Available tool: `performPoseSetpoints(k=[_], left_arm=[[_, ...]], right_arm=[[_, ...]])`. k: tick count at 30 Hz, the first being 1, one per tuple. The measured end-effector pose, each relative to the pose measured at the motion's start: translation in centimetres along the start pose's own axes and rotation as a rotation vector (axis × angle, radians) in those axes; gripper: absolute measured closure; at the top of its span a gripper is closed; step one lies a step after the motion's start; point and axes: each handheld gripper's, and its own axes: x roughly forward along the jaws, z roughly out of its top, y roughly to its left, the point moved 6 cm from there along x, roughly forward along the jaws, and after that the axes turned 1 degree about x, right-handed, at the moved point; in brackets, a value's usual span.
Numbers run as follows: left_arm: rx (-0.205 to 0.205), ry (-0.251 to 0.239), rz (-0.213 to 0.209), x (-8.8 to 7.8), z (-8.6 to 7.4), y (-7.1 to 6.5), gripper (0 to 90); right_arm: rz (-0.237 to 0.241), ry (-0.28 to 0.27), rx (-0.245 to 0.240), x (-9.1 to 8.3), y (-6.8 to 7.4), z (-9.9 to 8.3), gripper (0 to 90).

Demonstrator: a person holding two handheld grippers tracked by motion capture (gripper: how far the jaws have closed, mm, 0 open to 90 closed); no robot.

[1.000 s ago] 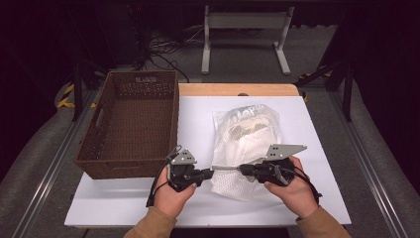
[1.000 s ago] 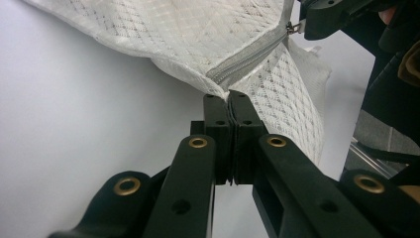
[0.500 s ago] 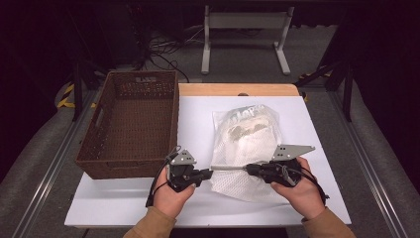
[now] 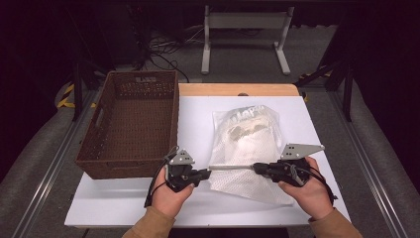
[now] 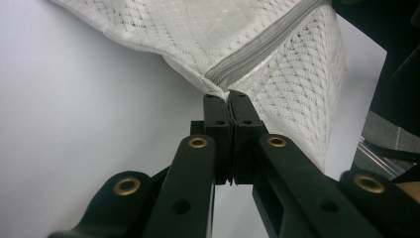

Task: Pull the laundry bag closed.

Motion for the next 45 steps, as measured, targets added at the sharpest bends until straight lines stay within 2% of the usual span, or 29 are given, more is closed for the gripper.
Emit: performPoseSetpoints(k=[13,25,45], left_arm=[[-0.010,0.011,-0.012,0.0,-0.2,0.0,88.7],[-0.014,0.017,-0.020,0.1,-0.3,-0.1,88.7],[-0.015,0.032,-0.006,-0.1,-0.6,0.2,88.7]], right_arm=[[-0.026,0.017,0.031,-1.6,-0.9,-0.6,86.8],[-0.036,0.025,0.043,-2.1,-1.1,-1.3,86.8],[-0.065,0.025,0.093,-3.8,-2.2,-3.2,86.8]])
